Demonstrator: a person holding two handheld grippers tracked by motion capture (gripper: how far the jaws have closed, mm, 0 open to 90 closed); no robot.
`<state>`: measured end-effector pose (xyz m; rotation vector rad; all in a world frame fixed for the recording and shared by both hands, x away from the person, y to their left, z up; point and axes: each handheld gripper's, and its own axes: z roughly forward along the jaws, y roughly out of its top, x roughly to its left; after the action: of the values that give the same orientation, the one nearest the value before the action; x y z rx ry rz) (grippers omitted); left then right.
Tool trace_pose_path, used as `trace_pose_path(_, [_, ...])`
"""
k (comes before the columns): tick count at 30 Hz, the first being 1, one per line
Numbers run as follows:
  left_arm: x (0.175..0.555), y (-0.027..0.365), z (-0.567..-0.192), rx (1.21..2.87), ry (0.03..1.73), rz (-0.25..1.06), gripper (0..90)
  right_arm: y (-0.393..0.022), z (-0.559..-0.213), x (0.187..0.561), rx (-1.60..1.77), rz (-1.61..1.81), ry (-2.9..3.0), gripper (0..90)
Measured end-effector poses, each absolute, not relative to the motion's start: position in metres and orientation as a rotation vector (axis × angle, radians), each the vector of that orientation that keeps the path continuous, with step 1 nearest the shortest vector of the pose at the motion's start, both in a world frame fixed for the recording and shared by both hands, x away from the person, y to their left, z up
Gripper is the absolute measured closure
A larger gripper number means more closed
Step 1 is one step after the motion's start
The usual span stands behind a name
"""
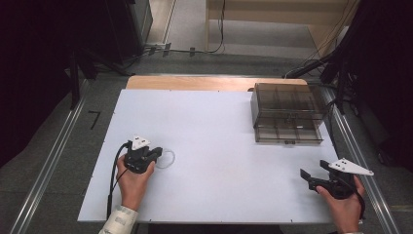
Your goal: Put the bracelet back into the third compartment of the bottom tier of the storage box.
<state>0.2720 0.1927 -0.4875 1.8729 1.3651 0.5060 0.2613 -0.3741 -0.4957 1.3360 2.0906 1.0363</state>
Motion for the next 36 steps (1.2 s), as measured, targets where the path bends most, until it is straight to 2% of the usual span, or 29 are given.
trace_pose_path(13, [0.284,0.154,-0.473,1.903,1.3,0.451,88.5,-0.378,-0.49,0.264,1.362,1.075,2.088,13.3])
trace_pose_path(30, [0.304,0.089,-0.461,1.957,1.17,0.398,88.5,-0.354,-0.482,0.276,1.289,1.088,2.135,13.5])
trace_pose_path(32, [0.306,0.078,-0.458,1.962,1.146,0.389,88.5,-0.349,-0.481,0.277,1.274,1.095,2.142,16.9])
trace_pose_path(36, [0.307,0.068,-0.454,1.964,1.121,0.383,88.5,-0.344,-0.479,0.278,1.254,1.106,2.152,17.9])
